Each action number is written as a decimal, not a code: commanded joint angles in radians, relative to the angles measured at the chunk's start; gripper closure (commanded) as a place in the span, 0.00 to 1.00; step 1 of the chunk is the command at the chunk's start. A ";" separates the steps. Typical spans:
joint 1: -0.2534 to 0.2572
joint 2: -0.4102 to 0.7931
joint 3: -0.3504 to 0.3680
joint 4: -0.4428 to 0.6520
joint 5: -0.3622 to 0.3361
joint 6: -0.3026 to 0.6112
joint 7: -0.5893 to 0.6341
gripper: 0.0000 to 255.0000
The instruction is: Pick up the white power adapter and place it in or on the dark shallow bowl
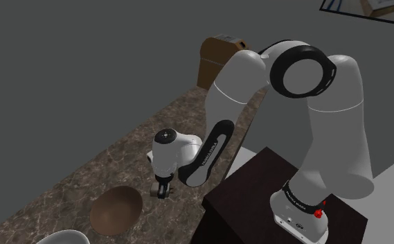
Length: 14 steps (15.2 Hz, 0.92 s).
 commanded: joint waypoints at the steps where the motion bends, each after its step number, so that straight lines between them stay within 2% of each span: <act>1: 0.000 0.001 0.000 -0.002 0.000 -0.001 0.000 1.00; 4: 0.001 0.003 0.000 -0.001 0.000 0.000 0.000 1.00; 14: -0.059 -0.133 0.075 -0.045 0.067 -0.095 -0.053 1.00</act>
